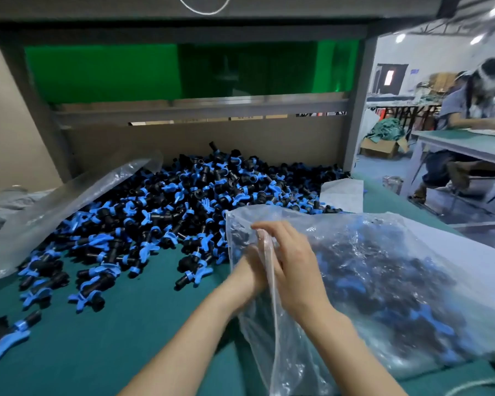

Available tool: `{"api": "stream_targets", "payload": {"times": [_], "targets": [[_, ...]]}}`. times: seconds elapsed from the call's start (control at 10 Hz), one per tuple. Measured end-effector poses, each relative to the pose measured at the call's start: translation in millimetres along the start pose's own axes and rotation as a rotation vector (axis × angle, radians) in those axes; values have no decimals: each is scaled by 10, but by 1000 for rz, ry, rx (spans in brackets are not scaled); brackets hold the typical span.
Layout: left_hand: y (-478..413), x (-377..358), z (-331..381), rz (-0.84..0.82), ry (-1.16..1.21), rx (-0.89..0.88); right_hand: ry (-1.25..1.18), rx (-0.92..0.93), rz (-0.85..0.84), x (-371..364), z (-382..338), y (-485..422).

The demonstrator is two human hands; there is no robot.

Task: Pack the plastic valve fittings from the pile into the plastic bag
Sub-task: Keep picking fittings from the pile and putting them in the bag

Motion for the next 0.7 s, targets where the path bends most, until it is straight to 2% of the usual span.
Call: {"api": "stream_targets", "payload": {"times": [0.1, 0.2, 0.4, 0.5, 0.7], "targets": [[-103, 465, -191, -130, 2, -298, -12, -38, -15, -159, 174, 114], [-252, 1085, -678, 213, -262, -389, -4, -86, -49, -294, 372, 217], [-426, 1461, -906, 318, -744, -300, -132, -213, -68, -345, 681, 267], [-487, 1419, -909, 289, -821, -299, -157, -283, -96, -345, 785, 289], [-515, 1382, -928, 264, -929, -398, -137, -289, -112, -344, 774, 284]]}}
Point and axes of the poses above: each hand's wrist, its own y-axis away from the middle knuckle, its own x-axis out of the back of the hand, z = x × y, the point moved 6 cm from there along -y, towards the middle knuckle, and after that the axes turned 2 degrees about -x, right-handed, at the moved point
